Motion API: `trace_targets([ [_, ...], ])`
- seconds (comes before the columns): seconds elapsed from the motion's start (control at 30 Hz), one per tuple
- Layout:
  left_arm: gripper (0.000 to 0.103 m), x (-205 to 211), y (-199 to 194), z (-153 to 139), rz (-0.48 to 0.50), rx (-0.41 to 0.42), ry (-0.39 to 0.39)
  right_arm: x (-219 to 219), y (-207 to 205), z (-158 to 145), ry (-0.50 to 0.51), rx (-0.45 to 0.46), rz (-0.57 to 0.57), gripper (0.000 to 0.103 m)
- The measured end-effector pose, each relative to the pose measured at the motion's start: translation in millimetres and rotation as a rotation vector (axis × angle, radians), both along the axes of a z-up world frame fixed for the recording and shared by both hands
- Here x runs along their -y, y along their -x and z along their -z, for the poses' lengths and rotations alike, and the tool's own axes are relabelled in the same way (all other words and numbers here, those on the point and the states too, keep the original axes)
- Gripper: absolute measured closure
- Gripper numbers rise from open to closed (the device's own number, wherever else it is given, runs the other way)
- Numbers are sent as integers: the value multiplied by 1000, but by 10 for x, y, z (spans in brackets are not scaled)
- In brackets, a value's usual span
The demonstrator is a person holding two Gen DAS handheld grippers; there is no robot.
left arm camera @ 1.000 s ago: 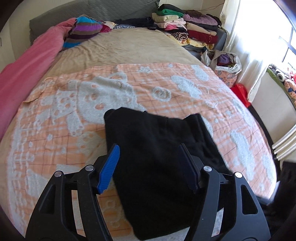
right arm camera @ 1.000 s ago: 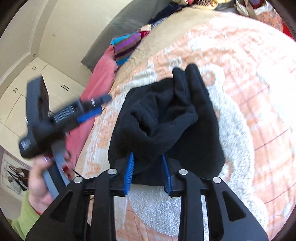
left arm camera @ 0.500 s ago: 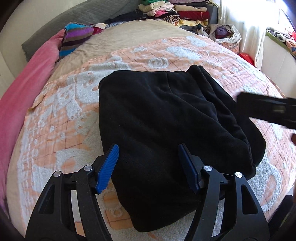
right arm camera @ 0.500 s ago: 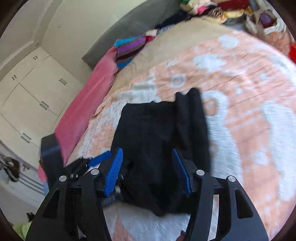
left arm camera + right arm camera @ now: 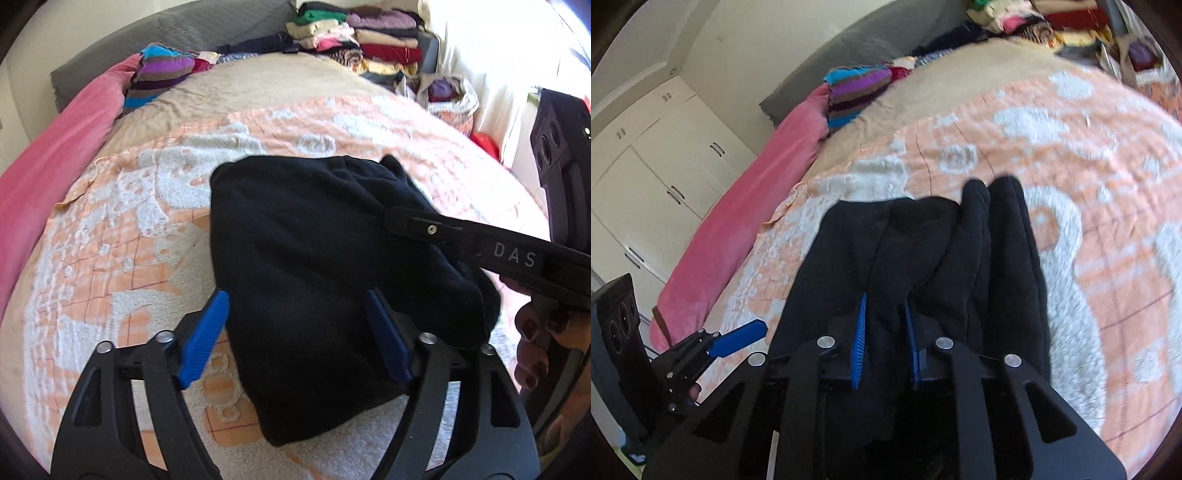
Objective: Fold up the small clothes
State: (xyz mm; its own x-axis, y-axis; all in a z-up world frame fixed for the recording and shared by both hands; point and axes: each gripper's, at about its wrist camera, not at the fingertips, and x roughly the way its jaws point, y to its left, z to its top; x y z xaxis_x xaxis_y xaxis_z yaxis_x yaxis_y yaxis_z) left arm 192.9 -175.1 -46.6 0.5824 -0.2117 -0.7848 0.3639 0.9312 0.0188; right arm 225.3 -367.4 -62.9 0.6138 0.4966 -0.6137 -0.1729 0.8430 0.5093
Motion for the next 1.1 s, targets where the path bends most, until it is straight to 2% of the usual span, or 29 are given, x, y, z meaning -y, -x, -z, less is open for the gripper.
trace_targets([
  [0.1, 29, -28, 35, -79, 5, 7, 20, 57, 32, -85, 92, 25, 26, 85],
  [0.17, 27, -22, 27, -64, 6, 3, 15, 95, -21, 18, 110, -5, 48, 85],
  [0.3, 27, -6, -30, 130, 8, -62, 1, 142, -119, 332, 117, -83, 43, 81],
  [0.37, 26, -7, -15, 180, 12, -71, 0, 211, -113, 286, 99, -77, 63, 70],
  [0.43, 25, -9, -5, 204, 13, -73, 2, 240, -80, 203, 136, -46, 80, 57],
  [0.5, 25, -14, -11, 210, 12, -75, 4, 249, -63, 184, 173, -34, 87, 52],
  [0.6, 25, -13, -16, 219, 11, -80, 8, 245, -104, 288, 129, -76, 67, 46],
  [0.63, 25, -6, -11, 218, 10, -80, 7, 240, -125, 357, 99, -95, 51, 52],
  [0.67, 25, -5, -7, 219, 11, -81, 8, 229, -114, 366, 86, -95, 36, 63],
  [0.7, 25, -4, -10, 215, 15, -82, 12, 214, -113, 365, 79, -87, 18, 77],
  [0.73, 25, -2, -9, 214, 15, -83, 13, 193, -99, 318, 113, -71, 17, 81],
  [0.9, 24, 8, 25, 158, 24, -79, 34, 195, -29, 88, 193, -9, 30, 83],
  [1.0, 22, 20, 18, 182, 29, -94, 40, 211, -83, 231, 240, -46, 40, 83],
  [1.1, 21, 35, 6, 248, 29, -114, 41, 242, -114, 359, 231, -70, 54, 82],
])
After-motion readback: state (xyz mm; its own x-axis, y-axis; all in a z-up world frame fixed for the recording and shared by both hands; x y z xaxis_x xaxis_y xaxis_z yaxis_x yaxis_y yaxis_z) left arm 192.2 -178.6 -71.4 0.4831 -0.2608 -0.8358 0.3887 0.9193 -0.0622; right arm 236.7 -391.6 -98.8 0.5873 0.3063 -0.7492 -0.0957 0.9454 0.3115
